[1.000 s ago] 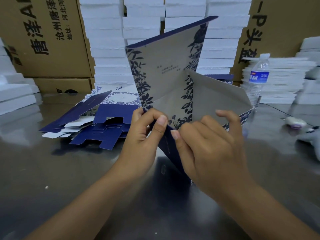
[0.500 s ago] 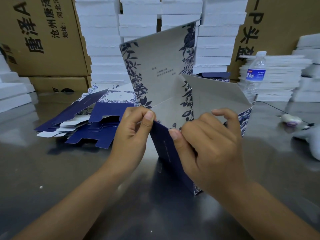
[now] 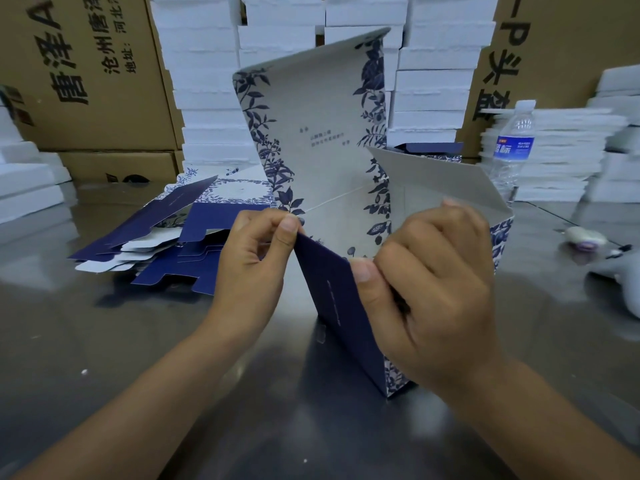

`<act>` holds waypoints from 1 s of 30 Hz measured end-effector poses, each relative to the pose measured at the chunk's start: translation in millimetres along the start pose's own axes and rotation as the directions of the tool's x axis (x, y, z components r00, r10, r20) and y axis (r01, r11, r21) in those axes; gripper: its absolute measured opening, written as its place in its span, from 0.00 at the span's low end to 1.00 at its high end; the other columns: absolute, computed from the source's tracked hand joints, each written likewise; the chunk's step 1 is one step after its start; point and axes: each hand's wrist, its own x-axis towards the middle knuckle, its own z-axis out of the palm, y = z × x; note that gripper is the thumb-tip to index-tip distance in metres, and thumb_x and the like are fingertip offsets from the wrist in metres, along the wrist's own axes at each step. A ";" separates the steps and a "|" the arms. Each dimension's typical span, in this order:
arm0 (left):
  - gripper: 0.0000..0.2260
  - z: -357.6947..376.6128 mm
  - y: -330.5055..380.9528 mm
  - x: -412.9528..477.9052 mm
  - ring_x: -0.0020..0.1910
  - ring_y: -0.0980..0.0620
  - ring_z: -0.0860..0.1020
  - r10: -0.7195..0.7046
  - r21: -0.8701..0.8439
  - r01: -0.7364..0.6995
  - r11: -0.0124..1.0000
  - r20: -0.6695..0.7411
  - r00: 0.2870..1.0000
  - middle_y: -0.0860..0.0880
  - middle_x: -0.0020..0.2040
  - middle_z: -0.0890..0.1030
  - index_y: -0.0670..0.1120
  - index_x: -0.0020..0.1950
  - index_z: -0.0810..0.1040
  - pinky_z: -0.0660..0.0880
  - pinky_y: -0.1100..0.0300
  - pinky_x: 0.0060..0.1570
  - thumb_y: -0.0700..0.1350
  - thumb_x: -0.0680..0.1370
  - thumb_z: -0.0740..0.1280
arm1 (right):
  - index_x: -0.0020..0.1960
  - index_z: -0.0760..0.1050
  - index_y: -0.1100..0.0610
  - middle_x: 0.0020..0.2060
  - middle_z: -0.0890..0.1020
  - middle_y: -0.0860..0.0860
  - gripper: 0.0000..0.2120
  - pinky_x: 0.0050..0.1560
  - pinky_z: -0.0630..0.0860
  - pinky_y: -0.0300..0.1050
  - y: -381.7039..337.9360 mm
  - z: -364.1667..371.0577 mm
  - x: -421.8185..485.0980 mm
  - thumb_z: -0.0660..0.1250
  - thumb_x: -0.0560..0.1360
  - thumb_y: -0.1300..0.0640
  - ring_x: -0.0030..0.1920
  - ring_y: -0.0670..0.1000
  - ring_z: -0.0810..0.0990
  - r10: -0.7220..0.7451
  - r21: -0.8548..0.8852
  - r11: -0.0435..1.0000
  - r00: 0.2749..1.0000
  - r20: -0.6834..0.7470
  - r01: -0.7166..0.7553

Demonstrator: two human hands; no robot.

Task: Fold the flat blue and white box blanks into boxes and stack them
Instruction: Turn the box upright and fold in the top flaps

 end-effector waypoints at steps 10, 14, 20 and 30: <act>0.13 3.8 4.7 -3.0 0.40 0.67 0.75 -0.068 -0.172 0.062 0.983 -0.029 0.997 0.62 0.40 0.79 0.49 0.48 0.77 0.69 0.75 0.44 0.56 0.73 0.60 | 0.33 0.73 0.58 0.33 0.76 0.52 0.21 0.55 0.65 0.56 0.9 -1.1 -1.5 0.53 0.80 0.51 0.42 0.56 0.75 0.069 -0.022 0.998 0.990 0.120 -0.067; 0.17 1.6 5.2 -0.4 0.43 0.67 0.77 -0.111 -0.248 0.088 0.965 -0.083 0.990 0.58 0.42 0.80 0.47 0.51 0.78 0.71 0.75 0.44 0.56 0.71 0.63 | 0.37 0.75 0.57 0.38 0.78 0.50 0.23 0.63 0.60 0.57 5.5 -1.2 -3.8 0.48 0.81 0.49 0.48 0.54 0.76 0.125 -0.048 0.992 0.973 0.196 -0.118; 0.15 -0.4 4.8 -0.2 0.46 0.69 0.78 -0.144 -0.258 0.109 0.960 -0.122 0.982 0.62 0.45 0.81 0.52 0.52 0.78 0.71 0.76 0.45 0.58 0.70 0.64 | 0.53 0.70 0.57 0.50 0.78 0.54 0.11 0.67 0.60 0.58 12.8 -0.7 -5.8 0.54 0.78 0.51 0.57 0.52 0.72 0.229 0.039 0.970 0.959 0.168 -0.239; 0.07 -4.2 3.1 3.5 0.46 0.57 0.78 -0.275 -0.335 0.213 0.918 -0.150 0.950 0.55 0.46 0.80 0.53 0.46 0.79 0.72 0.62 0.50 0.53 0.70 0.68 | 0.44 0.66 0.47 0.34 0.71 0.42 0.08 0.40 0.68 0.35 19.3 1.4 -4.5 0.51 0.78 0.47 0.36 0.40 0.70 0.614 0.267 0.720 0.767 0.185 -0.641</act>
